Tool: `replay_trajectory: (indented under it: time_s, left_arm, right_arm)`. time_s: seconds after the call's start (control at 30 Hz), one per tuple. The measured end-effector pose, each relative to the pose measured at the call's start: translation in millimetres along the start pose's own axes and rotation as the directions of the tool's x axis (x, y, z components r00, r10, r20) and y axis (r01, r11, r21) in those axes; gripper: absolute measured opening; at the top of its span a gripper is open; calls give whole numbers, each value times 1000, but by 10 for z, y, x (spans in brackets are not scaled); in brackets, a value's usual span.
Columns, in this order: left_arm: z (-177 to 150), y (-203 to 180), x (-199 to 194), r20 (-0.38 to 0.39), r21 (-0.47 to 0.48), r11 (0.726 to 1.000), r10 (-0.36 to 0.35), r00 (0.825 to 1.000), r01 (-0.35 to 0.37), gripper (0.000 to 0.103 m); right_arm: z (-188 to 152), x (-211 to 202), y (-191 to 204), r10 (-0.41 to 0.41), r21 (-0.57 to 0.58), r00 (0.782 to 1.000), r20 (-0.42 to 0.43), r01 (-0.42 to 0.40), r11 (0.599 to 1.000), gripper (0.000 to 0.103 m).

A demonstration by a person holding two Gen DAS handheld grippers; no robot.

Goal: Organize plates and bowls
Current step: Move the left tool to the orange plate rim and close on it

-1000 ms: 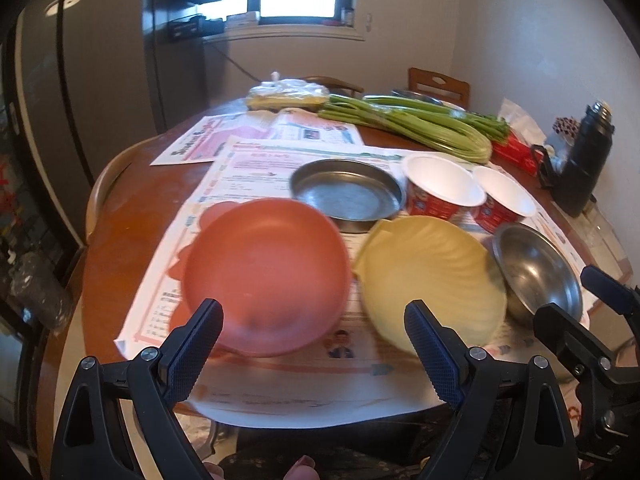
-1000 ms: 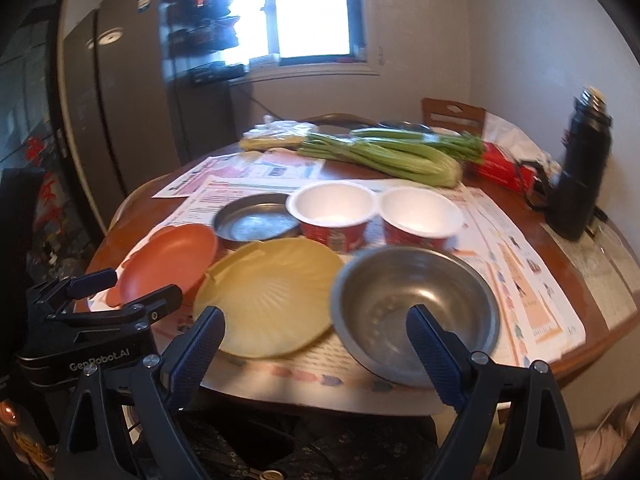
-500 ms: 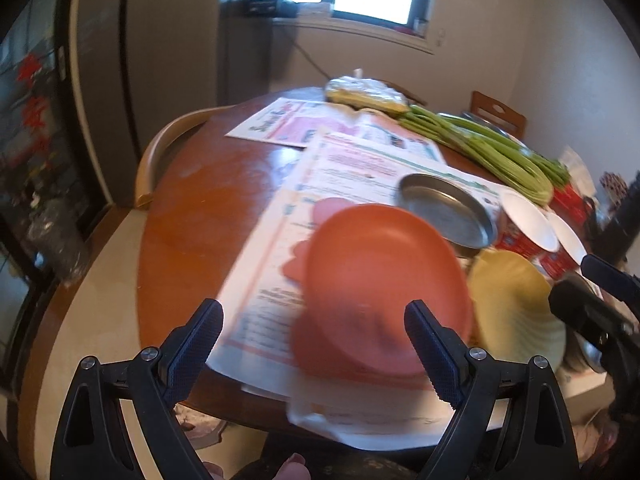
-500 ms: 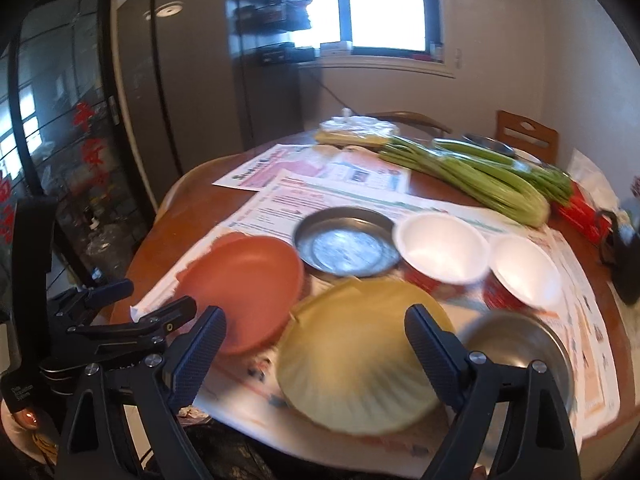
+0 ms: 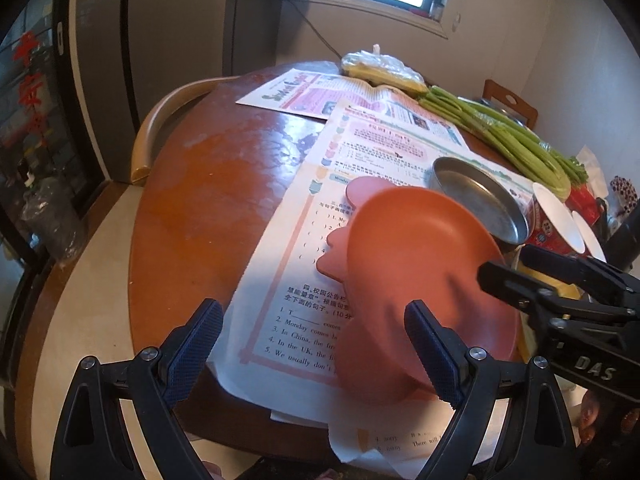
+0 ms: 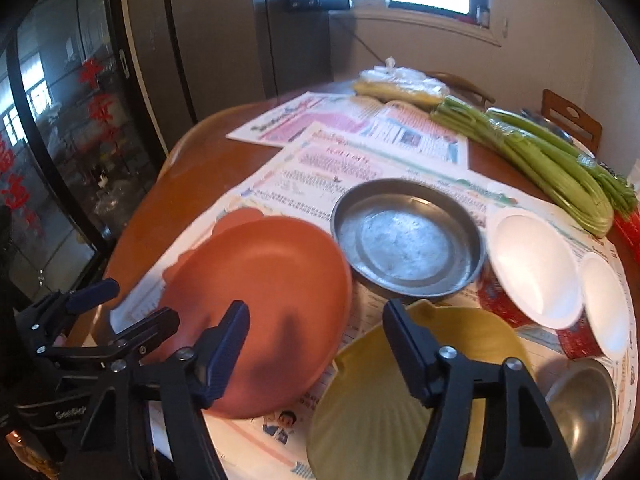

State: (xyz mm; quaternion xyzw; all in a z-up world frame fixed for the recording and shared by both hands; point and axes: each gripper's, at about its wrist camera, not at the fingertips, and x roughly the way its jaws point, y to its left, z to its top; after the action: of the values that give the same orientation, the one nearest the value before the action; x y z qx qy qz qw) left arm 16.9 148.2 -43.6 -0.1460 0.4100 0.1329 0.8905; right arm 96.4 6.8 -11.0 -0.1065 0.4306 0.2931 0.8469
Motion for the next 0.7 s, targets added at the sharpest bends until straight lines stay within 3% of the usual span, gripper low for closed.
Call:
replay_trajectory:
  time_s: [0.4,0.57,0.67,0.7]
  left_arm:
    - [19,-45,133,-27,16,1000,-14,1000,15,93]
    - [58,-35,145,-33,-2,999,-39,999,39,91]
    - [74,-35,131,-34,-13,998,-65,997,65,78]
    - [83,-42,132,-35,-12,997,-72,997,72,64]
  right_arm:
    - [12,260,-10,-3,-18,999,-32,2,1000,45]
    - [2,274,-10,3,-29,999,-32,-4,1000,42]
    - [-5,260,-7,15,-28,999,-29,-16,999,42]
    - [-12,252,-4,23,-27,999,-31,-24,999,42]
